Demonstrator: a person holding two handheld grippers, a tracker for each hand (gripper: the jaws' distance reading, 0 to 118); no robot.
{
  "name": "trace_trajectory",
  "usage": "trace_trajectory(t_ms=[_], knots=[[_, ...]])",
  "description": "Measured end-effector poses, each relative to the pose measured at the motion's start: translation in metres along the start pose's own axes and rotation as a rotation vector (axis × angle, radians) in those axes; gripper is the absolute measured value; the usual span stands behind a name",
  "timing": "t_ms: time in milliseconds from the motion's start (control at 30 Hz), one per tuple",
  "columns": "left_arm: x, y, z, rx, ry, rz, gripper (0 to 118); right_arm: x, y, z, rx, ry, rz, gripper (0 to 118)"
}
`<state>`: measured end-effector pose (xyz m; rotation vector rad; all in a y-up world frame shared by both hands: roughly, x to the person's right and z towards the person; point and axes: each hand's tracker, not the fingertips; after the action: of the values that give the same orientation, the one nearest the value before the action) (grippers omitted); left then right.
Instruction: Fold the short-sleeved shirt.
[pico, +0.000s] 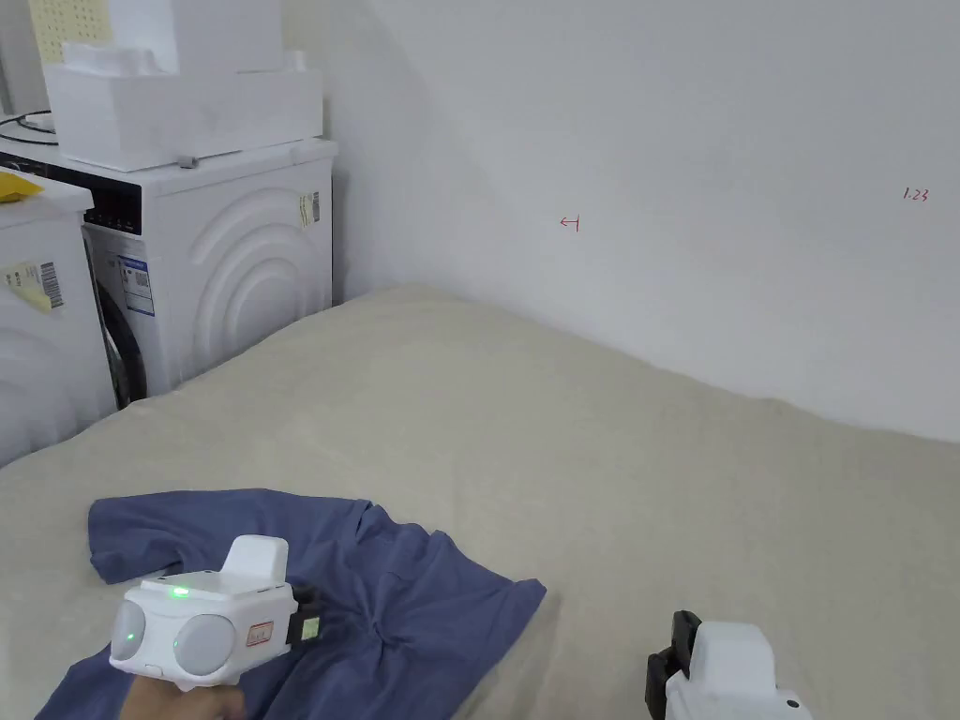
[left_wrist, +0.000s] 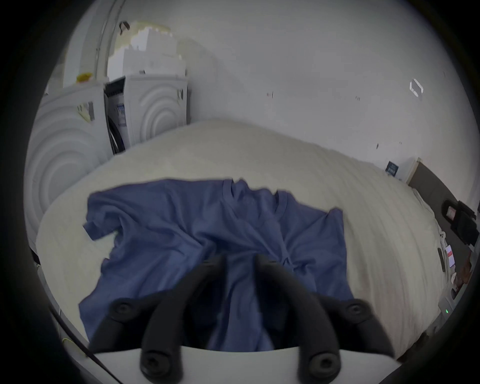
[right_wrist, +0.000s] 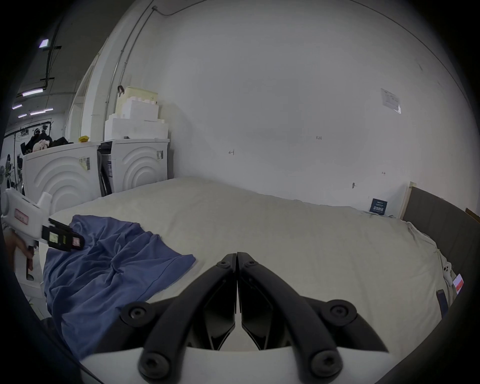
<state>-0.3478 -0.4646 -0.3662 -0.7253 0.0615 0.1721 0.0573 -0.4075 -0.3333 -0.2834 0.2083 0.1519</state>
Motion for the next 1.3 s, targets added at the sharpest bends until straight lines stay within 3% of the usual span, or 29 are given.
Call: trace_trajectory(t_ms=[33, 100, 300, 467, 500, 600, 633, 667, 933, 1133, 1300], knots=[[-0.002, 0.0, -0.01, -0.048, -0.013, -0.007, 72, -0.001, -0.001, -0.001, -0.004, 0.006, 0.008, 0], [-0.001, -0.002, -0.026, -0.127, 0.012, -0.023, 92, -0.004, -0.004, -0.002, -0.011, 0.012, 0.02, 0], [0.004, -0.016, -0.065, -0.28, 0.123, -0.142, 92, -0.005, -0.006, 0.002, -0.041, 0.019, 0.03, 0], [0.009, -0.016, -0.071, -0.234, 0.141, -0.152, 85, -0.002, -0.011, 0.0, -0.054, 0.019, 0.029, 0], [0.011, -0.014, -0.071, -0.237, 0.124, -0.166, 77, -0.002, -0.012, 0.0, -0.054, 0.019, 0.028, 0], [0.025, -0.009, -0.077, -0.23, 0.123, -0.241, 30, -0.003, -0.015, -0.001, -0.059, 0.024, 0.023, 0], [0.027, -0.01, -0.081, -0.233, 0.15, -0.277, 7, -0.003, -0.015, -0.001, -0.06, 0.027, 0.023, 0], [0.027, -0.011, -0.085, -0.227, 0.185, -0.294, 2, -0.003, -0.017, -0.001, -0.06, 0.028, 0.022, 0], [-0.019, 0.009, -0.073, -0.082, 0.012, 0.012, 0, -0.007, -0.01, 0.013, -0.046, 0.031, 0.041, 0], [-0.032, 0.042, -0.046, 0.098, -0.115, 0.066, 0, -0.004, -0.009, 0.013, -0.024, 0.032, 0.044, 0], [-0.03, 0.053, -0.042, 0.178, -0.131, 0.072, 0, 0.009, -0.001, 0.02, 0.016, -0.009, 0.003, 0]])
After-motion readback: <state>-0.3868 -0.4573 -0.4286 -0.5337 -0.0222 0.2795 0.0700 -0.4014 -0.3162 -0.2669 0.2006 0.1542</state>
